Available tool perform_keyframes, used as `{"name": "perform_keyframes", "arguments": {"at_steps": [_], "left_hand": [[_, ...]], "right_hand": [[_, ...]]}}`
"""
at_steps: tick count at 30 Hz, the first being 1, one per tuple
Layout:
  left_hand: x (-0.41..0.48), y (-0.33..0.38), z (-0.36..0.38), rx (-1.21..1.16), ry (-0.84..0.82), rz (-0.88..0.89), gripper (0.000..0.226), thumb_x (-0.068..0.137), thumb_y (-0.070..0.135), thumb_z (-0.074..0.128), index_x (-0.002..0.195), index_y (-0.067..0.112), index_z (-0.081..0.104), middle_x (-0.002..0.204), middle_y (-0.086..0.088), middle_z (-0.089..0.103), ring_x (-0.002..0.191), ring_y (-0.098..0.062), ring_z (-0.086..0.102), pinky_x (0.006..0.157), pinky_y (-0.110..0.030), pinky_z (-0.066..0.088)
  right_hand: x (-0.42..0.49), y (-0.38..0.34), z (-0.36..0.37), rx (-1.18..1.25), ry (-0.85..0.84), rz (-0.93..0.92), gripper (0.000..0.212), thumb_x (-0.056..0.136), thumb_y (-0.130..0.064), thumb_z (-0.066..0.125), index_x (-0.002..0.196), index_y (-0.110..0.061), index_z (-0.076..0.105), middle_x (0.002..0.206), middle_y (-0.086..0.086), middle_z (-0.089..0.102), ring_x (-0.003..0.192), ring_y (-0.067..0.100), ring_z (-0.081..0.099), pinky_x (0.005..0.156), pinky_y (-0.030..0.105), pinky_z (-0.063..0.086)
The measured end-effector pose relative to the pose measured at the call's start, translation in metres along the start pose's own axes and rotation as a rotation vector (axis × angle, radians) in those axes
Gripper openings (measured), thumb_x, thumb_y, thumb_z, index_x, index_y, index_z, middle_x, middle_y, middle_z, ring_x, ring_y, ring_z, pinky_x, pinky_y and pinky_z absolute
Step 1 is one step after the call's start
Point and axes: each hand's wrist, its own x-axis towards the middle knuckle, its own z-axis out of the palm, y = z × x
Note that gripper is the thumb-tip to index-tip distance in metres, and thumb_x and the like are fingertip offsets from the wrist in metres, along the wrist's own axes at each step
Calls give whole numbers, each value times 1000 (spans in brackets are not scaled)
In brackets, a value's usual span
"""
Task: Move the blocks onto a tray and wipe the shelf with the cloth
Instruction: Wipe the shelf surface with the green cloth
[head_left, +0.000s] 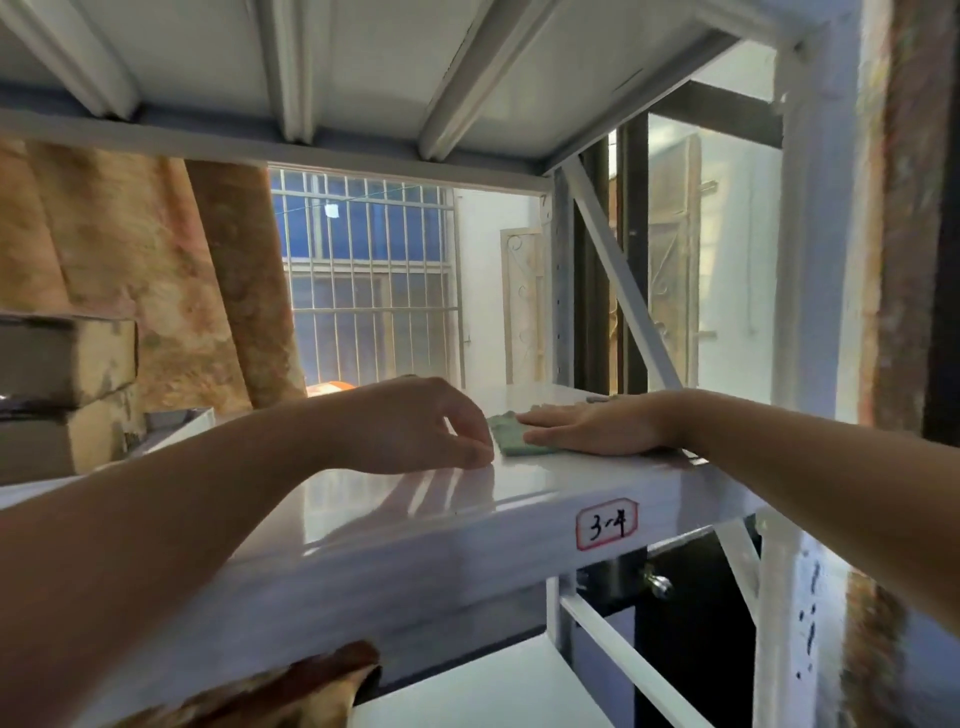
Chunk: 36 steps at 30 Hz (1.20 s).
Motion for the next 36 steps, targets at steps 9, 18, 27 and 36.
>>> {"name": "perform_keyframes", "arguments": {"at_steps": [9,18,27,36], "left_hand": [[-15,18,10,10,-82,-22,51,70,67,43,109,37,57,106,33,50,106,0,49,89,-21,44],[-19,23,14,-36,-19,-8,56,66,67,41,109,35,59,99,35,51,97,10,51,71,-3,39],[-15,25,13,-50,35,38,33,75,56,53,101,39,65,95,35,56,95,17,52,67,5,41],[-5,12,13,-5,29,39,22,79,56,52,95,45,63,94,36,58,96,18,50,68,-1,43]], "right_hand": [[-64,13,10,-42,2,-64,80,71,-82,21,144,-50,9,157,-2,14,141,25,17,112,47,14],[-73,22,16,-341,128,-144,58,100,-33,36,150,-25,7,159,4,4,145,23,4,115,34,6],[-51,15,-1,-83,-57,95,75,74,-80,23,142,-55,8,156,-2,17,141,28,18,109,50,11],[-15,29,-11,9,-108,50,90,55,-91,26,138,-61,7,157,-7,13,140,25,21,110,46,17]]}}
